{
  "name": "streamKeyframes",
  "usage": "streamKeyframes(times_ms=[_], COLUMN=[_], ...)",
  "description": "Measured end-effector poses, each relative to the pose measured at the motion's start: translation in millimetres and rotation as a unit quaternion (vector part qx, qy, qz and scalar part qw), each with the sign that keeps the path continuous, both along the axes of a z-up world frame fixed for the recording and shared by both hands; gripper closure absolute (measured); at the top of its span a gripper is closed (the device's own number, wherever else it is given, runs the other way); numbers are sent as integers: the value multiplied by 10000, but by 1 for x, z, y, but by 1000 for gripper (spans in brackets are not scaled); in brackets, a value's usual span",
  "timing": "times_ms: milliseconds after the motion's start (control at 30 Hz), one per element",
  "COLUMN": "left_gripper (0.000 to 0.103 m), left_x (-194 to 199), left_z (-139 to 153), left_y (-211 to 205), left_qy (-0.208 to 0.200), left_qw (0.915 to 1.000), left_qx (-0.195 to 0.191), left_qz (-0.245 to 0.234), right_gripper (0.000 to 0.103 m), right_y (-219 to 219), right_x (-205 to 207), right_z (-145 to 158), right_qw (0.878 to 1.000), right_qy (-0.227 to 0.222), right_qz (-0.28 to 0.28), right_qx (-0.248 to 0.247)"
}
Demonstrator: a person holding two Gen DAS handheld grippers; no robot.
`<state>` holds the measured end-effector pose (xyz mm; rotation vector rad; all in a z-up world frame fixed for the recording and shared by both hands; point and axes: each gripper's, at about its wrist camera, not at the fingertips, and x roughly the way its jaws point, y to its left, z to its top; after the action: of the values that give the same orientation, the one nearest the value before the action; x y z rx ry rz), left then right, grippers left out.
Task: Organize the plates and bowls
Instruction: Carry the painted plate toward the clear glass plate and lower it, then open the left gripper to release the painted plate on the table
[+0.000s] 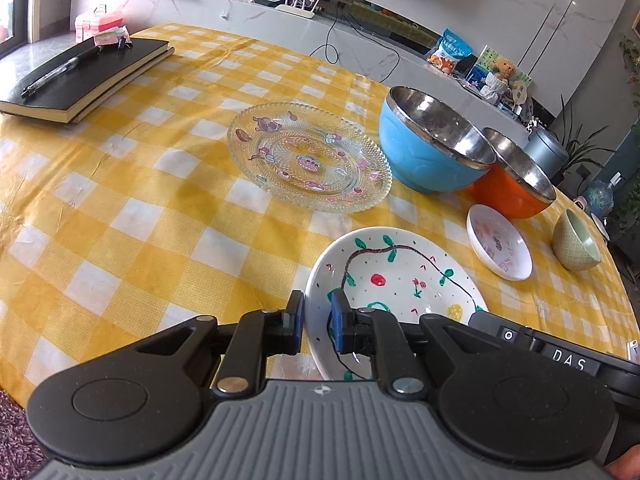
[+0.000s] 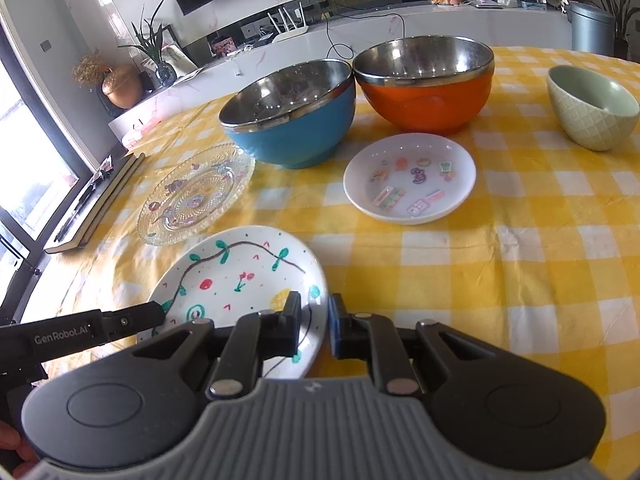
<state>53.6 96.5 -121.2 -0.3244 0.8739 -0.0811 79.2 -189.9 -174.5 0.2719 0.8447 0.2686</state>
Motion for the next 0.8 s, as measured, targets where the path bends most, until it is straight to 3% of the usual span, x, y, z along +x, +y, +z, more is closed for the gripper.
streamKeyframes(times_ms=[133,233,567,667,800], left_gripper=[87,78,63,54,43], left_x=[0,0,5,9,17], left_z=[0,2,23,30,37], left_y=[2,3,17,23,30], left_qy=[22,-24,-319,-432,-533], left_qw=[10000,9999,9991,9981,9974], left_qx=[-64,-72,133,231,216], left_qz=[40,76,260,364,440], right_gripper=[85,81,56,55,41], right_y=[-1,-3,7,12,23], right_x=[0,-3,-1,6,15], right_z=[1,4,27,33,40], right_qw=[10000,9999,9972,9961,9944], right_qy=[-18,-103,-609,-705,-828], right_qz=[38,12,85,124,71], right_qx=[73,41,-426,-522,-647])
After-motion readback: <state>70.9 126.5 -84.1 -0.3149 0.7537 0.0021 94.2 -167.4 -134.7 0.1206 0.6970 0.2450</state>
